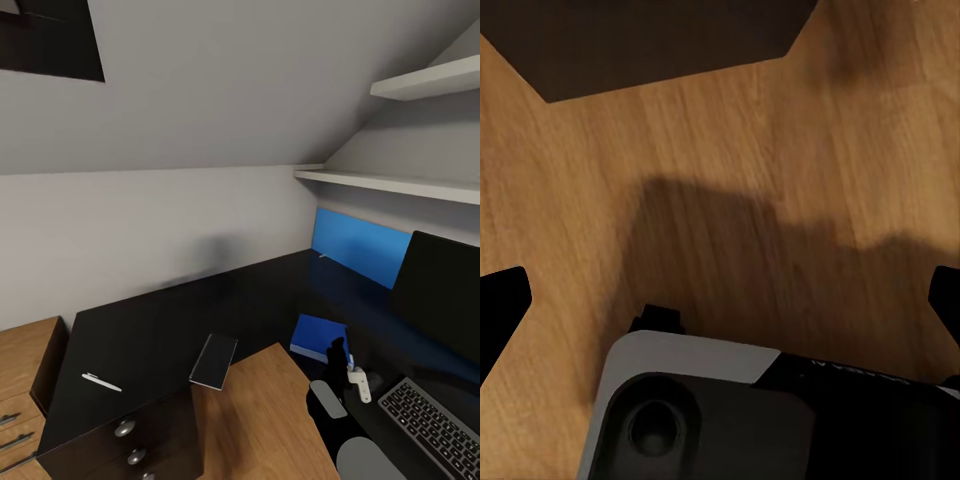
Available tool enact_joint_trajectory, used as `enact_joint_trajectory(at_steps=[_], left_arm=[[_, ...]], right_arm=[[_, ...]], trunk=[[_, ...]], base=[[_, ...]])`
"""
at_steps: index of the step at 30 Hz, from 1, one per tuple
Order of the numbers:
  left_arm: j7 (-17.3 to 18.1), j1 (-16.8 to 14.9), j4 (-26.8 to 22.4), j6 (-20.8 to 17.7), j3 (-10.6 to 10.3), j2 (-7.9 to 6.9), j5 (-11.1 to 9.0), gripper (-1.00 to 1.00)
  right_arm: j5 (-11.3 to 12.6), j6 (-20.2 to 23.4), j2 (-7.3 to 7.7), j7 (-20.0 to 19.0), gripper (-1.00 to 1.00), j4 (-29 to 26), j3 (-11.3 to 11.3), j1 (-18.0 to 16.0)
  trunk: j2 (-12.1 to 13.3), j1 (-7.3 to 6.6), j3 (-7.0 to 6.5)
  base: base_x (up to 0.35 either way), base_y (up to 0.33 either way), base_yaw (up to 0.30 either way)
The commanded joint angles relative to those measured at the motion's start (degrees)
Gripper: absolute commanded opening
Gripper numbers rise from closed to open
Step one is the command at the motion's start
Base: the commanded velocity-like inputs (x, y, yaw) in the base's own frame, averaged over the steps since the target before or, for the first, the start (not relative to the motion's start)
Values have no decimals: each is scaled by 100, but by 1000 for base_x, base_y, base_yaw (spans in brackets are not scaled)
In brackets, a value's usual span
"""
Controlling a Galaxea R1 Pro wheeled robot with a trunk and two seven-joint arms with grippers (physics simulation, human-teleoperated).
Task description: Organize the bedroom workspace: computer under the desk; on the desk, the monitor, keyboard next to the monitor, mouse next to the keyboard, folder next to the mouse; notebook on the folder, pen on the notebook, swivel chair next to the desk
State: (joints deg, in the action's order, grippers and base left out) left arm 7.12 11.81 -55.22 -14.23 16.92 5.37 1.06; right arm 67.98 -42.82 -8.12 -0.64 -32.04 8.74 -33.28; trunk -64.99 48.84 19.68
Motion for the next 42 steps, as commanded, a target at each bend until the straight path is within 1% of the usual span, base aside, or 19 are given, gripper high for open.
enact_joint_trajectory(at_steps=[1, 5, 10, 24, 26, 31, 32, 33, 35, 36, 38, 39, 40, 41, 42], left_arm=[[44, 0, -15, -27, 26, 7, 10, 100], [39, 1, -15, 76, 30, 7, 9, 100], [31, -3, -15, 102, 31, 7, 8, 100], [26, -1, 24, 104, 31, 7, 8, 100], [26, 1, 29, 104, 31, 7, 8, 100], [25, -2, 64, 104, 31, 7, 8, 100], [24, -1, 67, 106, 31, 7, 8, 100], [21, -2, 70, 108, 31, 7, 8, 100], [20, -3, 71, 107, 31, 7, 8, 100], [19, -3, 72, 109, 31, 7, 8, 100], [18, -3, 72, 109, 31, 7, 8, 100], [18, -3, 72, 109, 31, 7, 8, 100], [18, -2, 73, 110, 31, 7, 8, 100], [18, -1, 73, 110, 31, 7, 8, 100], [18, -2, 73, 111, 31, 7, 8, 100]], right_arm=[[14, -7, -4, -7, 100, -4, 10, -3], [7, -7, -5, -7, 100, -4, 6, -3], [8, -7, -5, -1, 100, -4, 5, -3], [-5, -60, -23, -27, 100, -89, -11, 8], [-5, -35, -39, -31, 100, -112, -53, 17], [-6, -20, -179, -26, 100, -66, -254, 28], [-8, -18, -187, -25, 100, -14, -347, 30], [-10, -17, -187, -25, 100, 107, -573, 31], [-11, -17, -187, -25, 100, 187, -782, 31], [-11, -16, -187, -25, 100, 247, -1016, 31], [-10, -16, -187, -21, 100, 286, -1245, 32], [-8, -16, -187, -19, 100, 315, -1441, 32], [-7, -16, -187, -17, 100, 325, -1525, 32], [-5, -4, -187, -6, 100, 398, -1786, 32], [-7, 29, -187, -3, 100, 454, -1857, 32]], trunk=[[-4, 1, 6], [-4, 1, 6], [-4, 1, 6], [-4, 1, 6], [-4, 1, 6], [-4, 1, -5], [-4, 1, -8], [-4, 1, -11], [-4, 1, -17], [-4, 1, -21], [-4, 1, -27], [-4, 1, -31], [-4, 1, -34], [-4, 1, -37], [-4, 1, -39]], base=[[-3, -2, 0], [-168, -1, 0], [-184, 0, 0], [-9, 0, 0], [0, 0, 26], [0, 0, 162], [0, 0, 220], [0, 0, 236], [0, 0, 241], [0, 0, 247], [0, 0, 250], [0, 0, 253], [0, 0, 255], [0, 0, 266], [0, 0, 270]])
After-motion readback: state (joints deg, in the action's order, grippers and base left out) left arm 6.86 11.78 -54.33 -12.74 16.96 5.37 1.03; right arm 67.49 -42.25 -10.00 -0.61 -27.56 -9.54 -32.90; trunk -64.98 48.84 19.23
